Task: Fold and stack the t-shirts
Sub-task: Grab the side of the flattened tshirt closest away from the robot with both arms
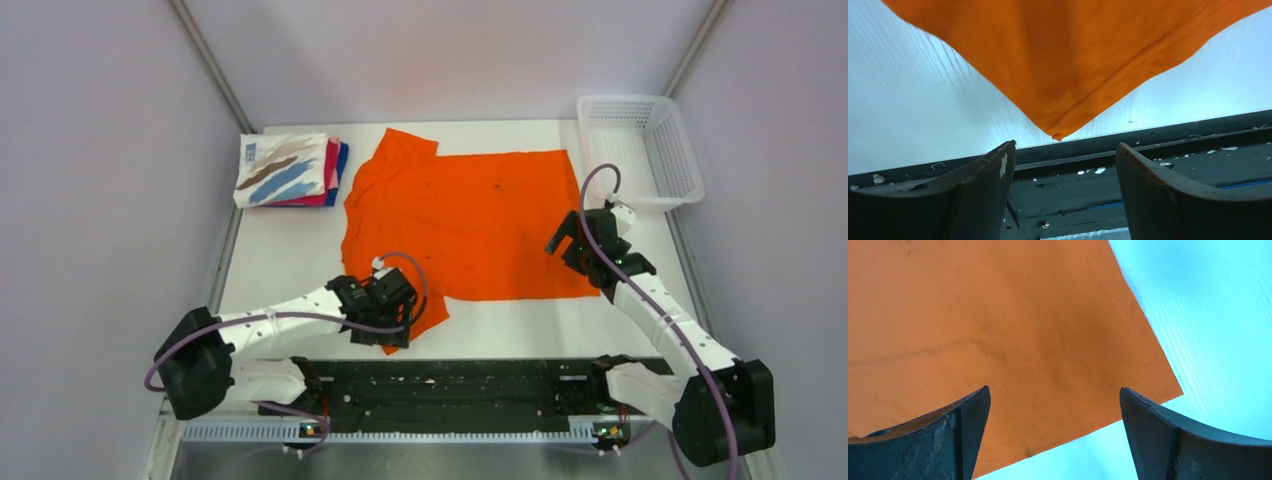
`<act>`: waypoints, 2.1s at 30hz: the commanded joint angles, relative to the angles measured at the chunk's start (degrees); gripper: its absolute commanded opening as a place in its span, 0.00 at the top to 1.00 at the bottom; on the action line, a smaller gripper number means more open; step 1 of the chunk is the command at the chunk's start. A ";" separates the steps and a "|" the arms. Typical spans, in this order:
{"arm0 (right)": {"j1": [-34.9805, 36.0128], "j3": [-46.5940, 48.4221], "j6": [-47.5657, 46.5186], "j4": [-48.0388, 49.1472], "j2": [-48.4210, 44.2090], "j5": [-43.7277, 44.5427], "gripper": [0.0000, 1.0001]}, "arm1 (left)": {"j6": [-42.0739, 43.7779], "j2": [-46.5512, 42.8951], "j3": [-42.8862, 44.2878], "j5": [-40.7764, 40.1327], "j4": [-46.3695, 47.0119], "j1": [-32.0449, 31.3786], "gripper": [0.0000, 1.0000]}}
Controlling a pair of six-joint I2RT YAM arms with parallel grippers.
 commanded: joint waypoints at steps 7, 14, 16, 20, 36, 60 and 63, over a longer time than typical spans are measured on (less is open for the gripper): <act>-0.66 -1.04 3.12 -0.16 -1.66 4.42 0.01 | -6.32 4.19 -4.42 -2.13 8.66 -1.11 0.40; -2.26 -2.49 5.55 -1.02 -3.61 6.45 0.01 | -7.87 11.06 -2.84 -5.75 6.97 -1.37 0.99; -3.33 -2.89 7.10 -2.60 -4.16 7.49 0.01 | -8.58 11.13 -2.78 -6.40 6.25 -1.52 1.00; -6.15 -5.13 10.13 -4.59 -5.17 8.69 0.01 | -9.27 7.76 -4.29 -6.42 4.63 -1.67 1.00; -6.81 -17.04 16.19 0.41 -8.60 7.29 0.35 | -11.87 -1.24 -10.60 -0.39 3.41 -1.81 1.00; -6.73 -21.22 17.23 8.66 -5.72 6.14 1.00 | -11.93 -1.15 -10.08 1.98 2.85 -1.81 1.00; -6.73 -20.18 18.23 3.40 -8.32 5.60 1.00 | -13.93 -3.64 -11.55 3.19 -0.33 -1.76 1.00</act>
